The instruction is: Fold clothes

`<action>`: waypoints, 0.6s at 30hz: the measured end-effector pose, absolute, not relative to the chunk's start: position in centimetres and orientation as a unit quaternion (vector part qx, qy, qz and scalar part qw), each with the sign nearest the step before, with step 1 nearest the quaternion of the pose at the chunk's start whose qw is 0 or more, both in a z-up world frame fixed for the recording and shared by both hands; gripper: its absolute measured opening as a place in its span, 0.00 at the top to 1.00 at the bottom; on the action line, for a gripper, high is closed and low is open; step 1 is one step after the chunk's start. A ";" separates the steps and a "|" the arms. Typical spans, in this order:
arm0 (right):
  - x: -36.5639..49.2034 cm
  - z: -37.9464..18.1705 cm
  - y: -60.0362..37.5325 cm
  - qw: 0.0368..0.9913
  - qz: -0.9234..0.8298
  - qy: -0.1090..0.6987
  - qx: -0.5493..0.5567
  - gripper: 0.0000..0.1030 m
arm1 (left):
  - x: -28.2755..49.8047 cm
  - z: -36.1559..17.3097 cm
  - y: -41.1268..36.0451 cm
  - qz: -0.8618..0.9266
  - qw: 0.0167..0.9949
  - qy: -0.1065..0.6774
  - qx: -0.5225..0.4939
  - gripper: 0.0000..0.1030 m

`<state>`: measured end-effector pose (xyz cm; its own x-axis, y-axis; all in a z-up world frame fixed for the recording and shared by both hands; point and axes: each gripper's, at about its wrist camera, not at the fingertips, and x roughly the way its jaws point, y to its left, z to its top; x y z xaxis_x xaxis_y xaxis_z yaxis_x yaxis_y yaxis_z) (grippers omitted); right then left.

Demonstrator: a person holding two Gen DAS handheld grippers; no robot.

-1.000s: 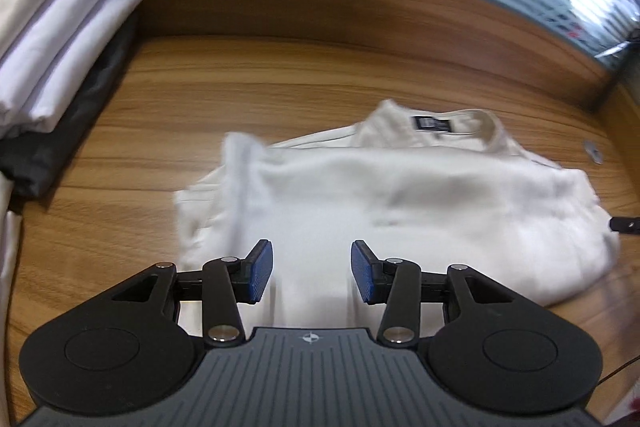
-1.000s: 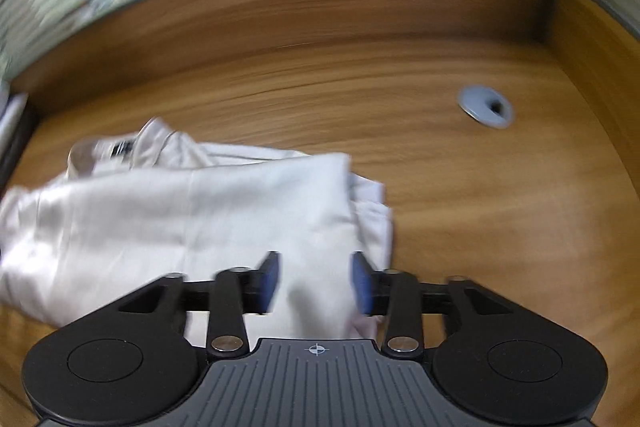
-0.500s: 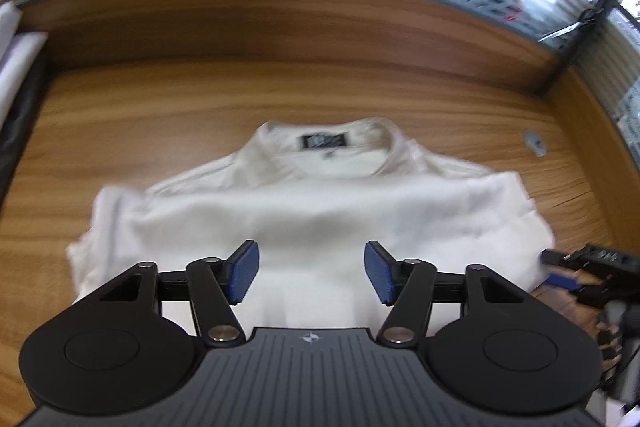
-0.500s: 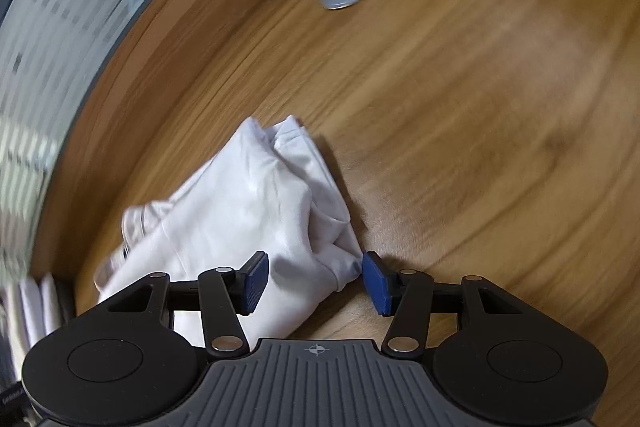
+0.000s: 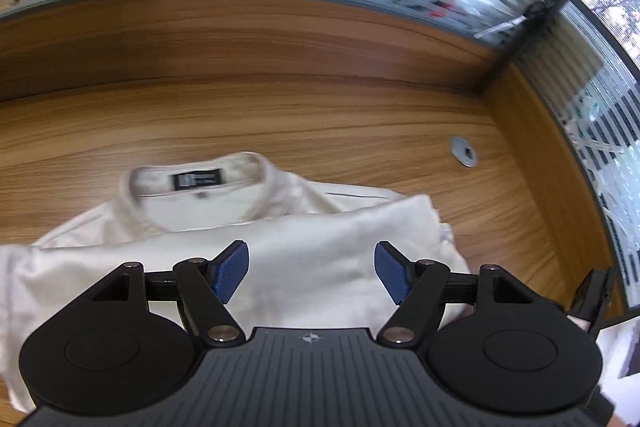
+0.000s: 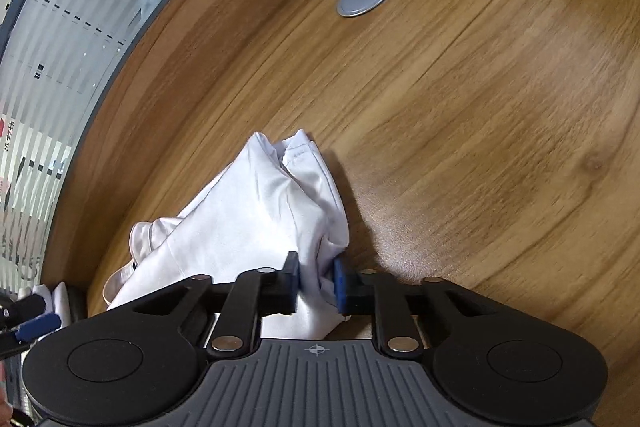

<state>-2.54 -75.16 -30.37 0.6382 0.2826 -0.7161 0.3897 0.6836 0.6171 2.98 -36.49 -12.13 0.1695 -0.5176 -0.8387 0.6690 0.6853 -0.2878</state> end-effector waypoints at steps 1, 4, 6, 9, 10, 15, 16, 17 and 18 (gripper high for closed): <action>-2.6 -30.1 -75.1 0.815 -0.031 0.421 0.396 0.88 | 2.9 -12.3 -37.5 -0.393 0.752 0.524 0.073 0.24; -2.7 -29.0 -74.7 0.825 -0.018 0.410 0.389 0.89 | 2.4 -13.1 -40.8 -0.402 0.723 0.557 0.071 0.21; -2.6 -28.0 -74.2 0.832 -0.007 0.403 0.380 0.90 | 2.0 -13.7 -43.1 -0.409 0.701 0.579 0.072 0.21; -2.5 -27.0 -73.4 0.844 0.012 0.401 0.357 0.90 | 1.3 -14.8 -46.7 -0.418 0.675 0.602 0.084 0.18; -2.4 -26.7 -73.1 0.847 0.018 0.401 0.348 0.90 | 1.1 -15.1 -48.0 -0.418 0.669 0.608 0.091 0.18; -2.2 -26.0 -71.9 0.858 0.041 0.403 0.315 0.90 | 0.4 -16.8 -53.0 -0.414 0.644 0.624 0.154 0.18; -2.2 -25.9 -71.9 0.859 0.044 0.402 0.314 0.90 | 0.3 -17.1 -53.8 -0.413 0.641 0.624 0.168 0.18; -2.3 -25.9 -71.8 0.859 0.045 0.401 0.314 0.90 | 0.0 -17.4 -54.5 -0.413 0.638 0.624 0.181 0.18; -2.3 -25.9 -71.8 0.859 0.045 0.401 0.315 0.90 | -0.3 -17.7 -55.2 -0.413 0.634 0.624 0.193 0.18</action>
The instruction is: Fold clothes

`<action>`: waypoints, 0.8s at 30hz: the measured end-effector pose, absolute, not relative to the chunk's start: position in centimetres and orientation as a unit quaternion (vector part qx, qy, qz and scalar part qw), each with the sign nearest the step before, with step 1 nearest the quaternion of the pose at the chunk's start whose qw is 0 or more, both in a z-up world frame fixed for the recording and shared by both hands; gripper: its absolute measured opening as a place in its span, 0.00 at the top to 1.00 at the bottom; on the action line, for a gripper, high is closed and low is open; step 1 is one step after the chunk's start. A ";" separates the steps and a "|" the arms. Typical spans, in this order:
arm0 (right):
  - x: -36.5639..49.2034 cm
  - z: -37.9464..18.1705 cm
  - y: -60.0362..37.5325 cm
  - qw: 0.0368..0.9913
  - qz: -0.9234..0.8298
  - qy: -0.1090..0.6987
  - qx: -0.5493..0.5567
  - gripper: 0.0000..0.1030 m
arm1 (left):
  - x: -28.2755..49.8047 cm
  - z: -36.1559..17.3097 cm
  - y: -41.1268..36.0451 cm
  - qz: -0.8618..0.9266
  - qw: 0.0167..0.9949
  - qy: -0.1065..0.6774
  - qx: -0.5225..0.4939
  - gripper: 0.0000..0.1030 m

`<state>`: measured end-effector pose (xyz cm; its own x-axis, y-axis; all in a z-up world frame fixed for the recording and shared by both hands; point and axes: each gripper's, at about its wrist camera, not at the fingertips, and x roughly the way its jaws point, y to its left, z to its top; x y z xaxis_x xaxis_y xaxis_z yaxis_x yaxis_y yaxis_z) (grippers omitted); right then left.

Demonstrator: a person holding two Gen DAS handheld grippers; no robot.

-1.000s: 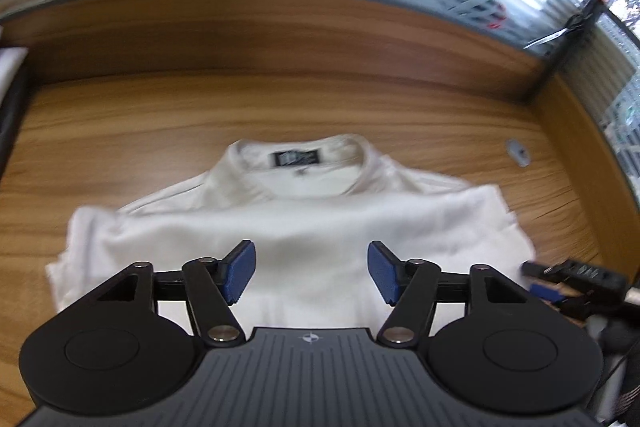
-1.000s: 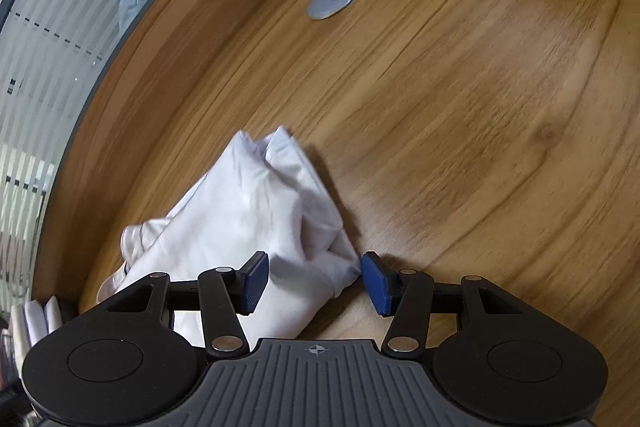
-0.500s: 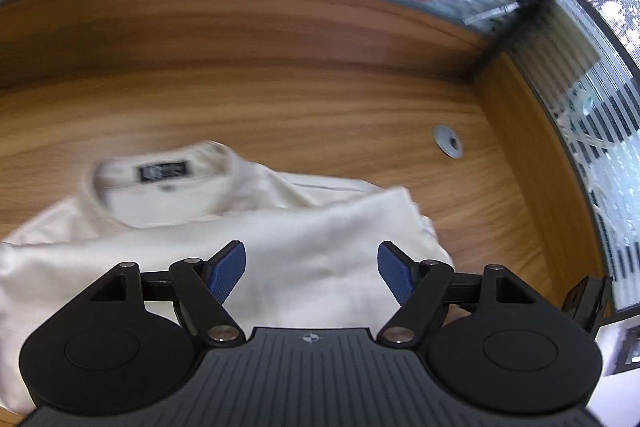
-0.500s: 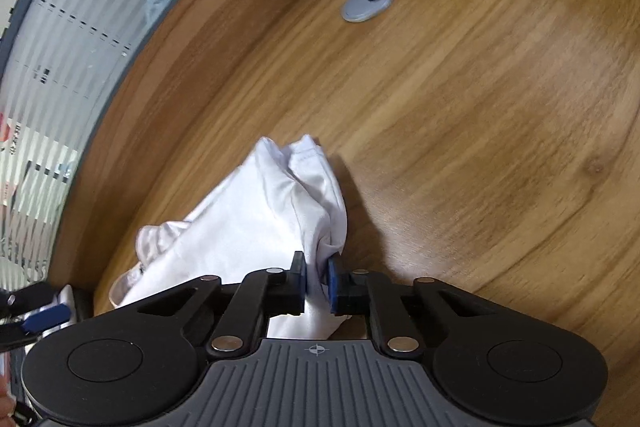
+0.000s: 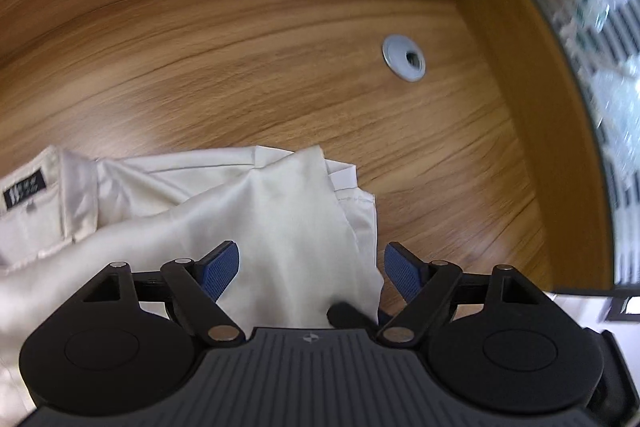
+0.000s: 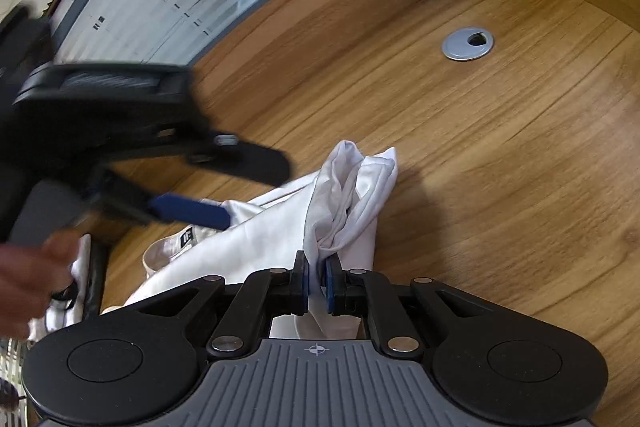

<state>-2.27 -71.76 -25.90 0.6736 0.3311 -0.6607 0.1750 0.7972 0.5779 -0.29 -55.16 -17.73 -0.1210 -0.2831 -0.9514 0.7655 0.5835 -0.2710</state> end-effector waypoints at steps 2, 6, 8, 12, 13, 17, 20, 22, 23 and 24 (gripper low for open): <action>-2.3 -25.9 -71.6 0.859 0.047 0.401 0.313 0.90 | -0.9 -18.2 -56.2 -0.416 0.627 0.624 0.210 0.18; -2.3 -25.9 -71.5 0.861 0.054 0.402 0.306 0.90 | -2.1 -19.3 -58.0 -0.421 0.617 0.620 0.241 0.17; -2.3 -25.8 -71.4 0.863 0.059 0.402 0.301 0.90 | -2.7 -19.6 -59.1 -0.423 0.616 0.608 0.270 0.17; -2.3 -25.6 -71.3 0.866 0.066 0.399 0.293 0.90 | -3.5 -21.1 -60.8 -0.407 0.614 0.591 0.330 0.17; -2.3 -25.5 -71.3 0.867 0.068 0.399 0.292 0.90 | -3.5 -21.5 -61.0 -0.403 0.612 0.591 0.338 0.17; -2.3 -25.4 -70.9 0.868 0.074 0.399 0.285 0.90 | -3.3 -22.9 -61.2 -0.388 0.606 0.600 0.350 0.18; -2.3 -25.1 -70.6 0.868 0.082 0.401 0.281 0.90 | -3.1 -23.0 -60.4 -0.381 0.618 0.593 0.349 0.38; -2.3 -24.7 -70.3 0.869 0.090 0.401 0.275 0.90 | -2.5 -22.4 -59.2 -0.381 0.634 0.585 0.331 0.65; -2.3 -24.5 -70.1 0.870 0.094 0.401 0.272 0.90 | -2.2 -22.0 -58.5 -0.381 0.644 0.582 0.319 0.79; -2.2 -24.3 -69.9 0.870 0.099 0.402 0.269 0.90 | -1.8 -21.4 -57.5 -0.380 0.654 0.582 0.298 0.81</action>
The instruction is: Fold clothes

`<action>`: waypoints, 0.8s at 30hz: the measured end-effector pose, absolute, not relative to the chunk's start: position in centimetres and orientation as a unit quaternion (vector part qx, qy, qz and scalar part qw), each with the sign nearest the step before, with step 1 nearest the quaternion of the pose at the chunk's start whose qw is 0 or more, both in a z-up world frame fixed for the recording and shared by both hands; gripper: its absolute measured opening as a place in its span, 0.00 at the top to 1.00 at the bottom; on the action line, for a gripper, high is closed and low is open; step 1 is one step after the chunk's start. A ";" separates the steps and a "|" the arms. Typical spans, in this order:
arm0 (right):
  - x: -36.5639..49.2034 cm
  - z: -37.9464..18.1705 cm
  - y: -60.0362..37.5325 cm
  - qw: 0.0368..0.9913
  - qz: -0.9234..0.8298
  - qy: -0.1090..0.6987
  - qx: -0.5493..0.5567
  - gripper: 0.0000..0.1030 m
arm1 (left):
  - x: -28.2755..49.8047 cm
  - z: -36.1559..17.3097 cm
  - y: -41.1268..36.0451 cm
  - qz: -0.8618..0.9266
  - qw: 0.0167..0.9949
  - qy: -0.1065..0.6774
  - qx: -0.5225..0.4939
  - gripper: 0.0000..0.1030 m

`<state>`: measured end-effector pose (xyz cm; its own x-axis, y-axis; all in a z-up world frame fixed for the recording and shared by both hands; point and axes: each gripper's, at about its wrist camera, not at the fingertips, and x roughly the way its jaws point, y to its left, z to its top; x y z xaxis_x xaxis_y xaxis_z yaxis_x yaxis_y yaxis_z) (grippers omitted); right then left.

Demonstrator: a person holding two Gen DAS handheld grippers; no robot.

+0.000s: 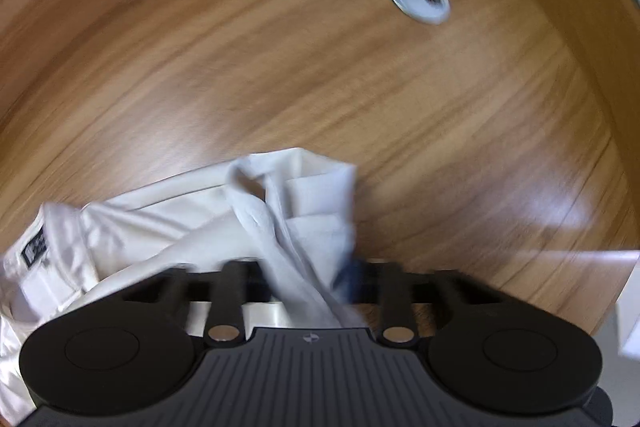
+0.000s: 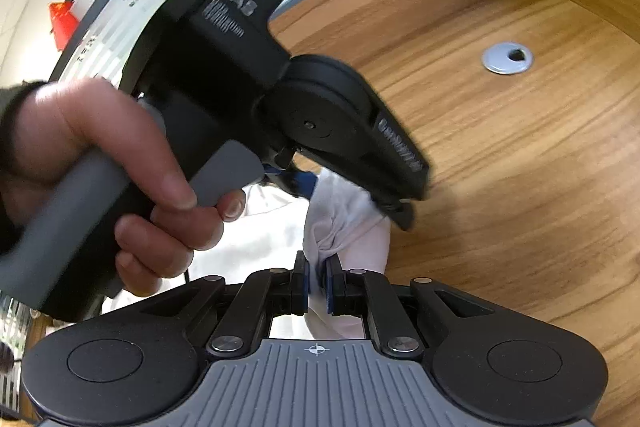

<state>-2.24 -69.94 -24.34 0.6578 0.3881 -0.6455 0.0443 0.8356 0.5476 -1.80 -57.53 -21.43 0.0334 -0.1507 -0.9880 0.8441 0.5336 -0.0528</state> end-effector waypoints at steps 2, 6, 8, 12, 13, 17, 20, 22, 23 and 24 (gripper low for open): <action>-2.1 -23.9 -69.5 0.870 0.111 0.402 0.262 0.90 | -0.9 -20.2 -55.2 -0.377 0.675 0.583 0.251 0.88; -1.8 -22.5 -68.1 0.871 0.154 0.403 0.237 0.90 | 0.4 -17.9 -50.1 -0.365 0.713 0.571 0.181 0.91; -1.7 -21.8 -66.8 0.868 0.184 0.405 0.219 0.90 | 0.7 -16.8 -47.4 -0.362 0.729 0.560 0.156 0.92; -1.3 -20.5 -63.4 0.860 0.247 0.412 0.172 0.91 | 1.4 -15.4 -42.4 -0.345 0.753 0.548 0.117 0.92; -1.2 -20.3 -62.5 0.857 0.261 0.414 0.160 0.91 | 1.7 -15.2 -41.3 -0.341 0.757 0.547 0.109 0.92; -0.5 -19.9 -58.8 0.841 0.311 0.426 0.122 0.91 | 3.1 -15.0 -36.6 -0.335 0.765 0.546 0.074 0.92; 0.0 -19.9 -55.8 0.831 0.340 0.432 0.089 0.91 | 4.3 -15.4 -33.6 -0.337 0.765 0.546 0.059 0.92; 0.5 -20.2 -53.9 0.825 0.352 0.436 0.071 0.91 | 5.0 -15.8 -32.3 -0.342 0.767 0.540 0.060 0.92; 0.7 -20.4 -53.1 0.823 0.357 0.437 0.063 0.91 | 5.4 -16.1 -31.6 -0.344 0.768 0.537 0.059 0.92; 1.0 -20.6 -52.2 0.820 0.361 0.440 0.056 0.91 | 5.8 -16.5 -31.0 -0.344 0.769 0.536 0.053 0.92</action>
